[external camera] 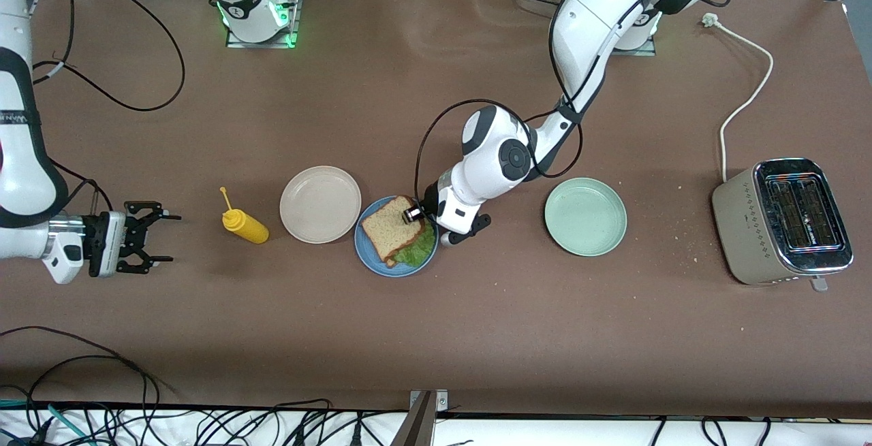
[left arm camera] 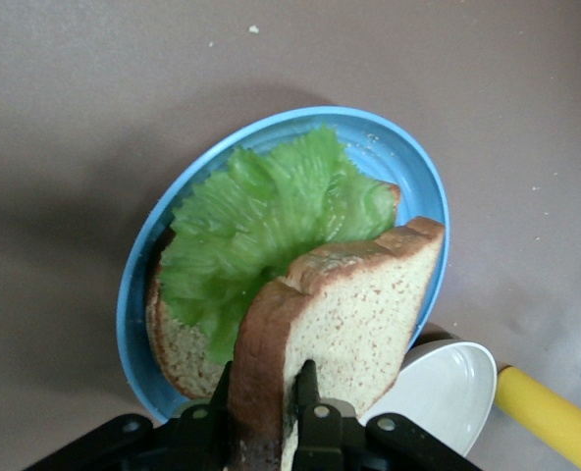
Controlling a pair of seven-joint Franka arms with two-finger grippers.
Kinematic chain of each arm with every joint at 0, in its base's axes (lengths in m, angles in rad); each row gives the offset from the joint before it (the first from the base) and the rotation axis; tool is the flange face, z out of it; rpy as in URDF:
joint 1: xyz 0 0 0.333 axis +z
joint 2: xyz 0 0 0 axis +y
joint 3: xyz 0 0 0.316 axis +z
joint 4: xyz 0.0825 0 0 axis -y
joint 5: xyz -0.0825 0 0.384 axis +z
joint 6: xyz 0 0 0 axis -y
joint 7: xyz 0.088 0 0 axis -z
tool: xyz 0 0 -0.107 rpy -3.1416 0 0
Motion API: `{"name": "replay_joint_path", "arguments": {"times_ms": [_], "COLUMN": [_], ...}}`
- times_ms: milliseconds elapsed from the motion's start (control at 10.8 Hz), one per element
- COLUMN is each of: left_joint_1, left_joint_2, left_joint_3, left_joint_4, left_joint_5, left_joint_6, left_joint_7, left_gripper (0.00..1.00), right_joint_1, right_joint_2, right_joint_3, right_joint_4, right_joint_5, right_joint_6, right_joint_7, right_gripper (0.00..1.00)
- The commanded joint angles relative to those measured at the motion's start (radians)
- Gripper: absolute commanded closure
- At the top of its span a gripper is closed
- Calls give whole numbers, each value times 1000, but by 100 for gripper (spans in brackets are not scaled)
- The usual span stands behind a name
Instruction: Make sandwich in blue plate with both arms
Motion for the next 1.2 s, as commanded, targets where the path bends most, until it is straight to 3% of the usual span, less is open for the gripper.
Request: {"name": "replay_joint_path", "arguments": {"times_ms": [0, 92, 185, 462, 554, 739, 1109], "left_joint_1": [-7, -4, -3, 2, 2, 37, 154], "left_joint_2": [9, 8, 5, -6, -12, -27, -182], "left_joint_3": [8, 11, 15, 38, 49, 51, 74], "left_joint_4": [16, 16, 17, 25, 23, 61, 89], "left_joint_5": [20, 21, 21, 43, 46, 76, 119], "left_joint_6": [-10, -12, -12, -12, -15, -161, -457], "left_joint_7": [4, 4, 4, 4, 5, 4, 4], "left_gripper": [25, 6, 0, 0, 0, 0, 0], "right_joint_1": [121, 166, 195, 253, 314, 454, 715], "right_joint_2": [-173, -218, -254, -356, -399, -466, -578], "right_joint_3": [-101, -134, -151, -182, -231, -337, -549], "right_joint_4": [-76, -91, -100, -117, -134, -140, -198], "right_joint_5": [-17, -17, -13, -14, -11, -10, -10], "right_joint_6": [-32, -47, -73, -130, -133, -164, -173], "right_joint_7": [239, 336, 427, 744, 822, 971, 1217], "right_gripper": [0, 0, 0, 0, 0, 0, 0]}}
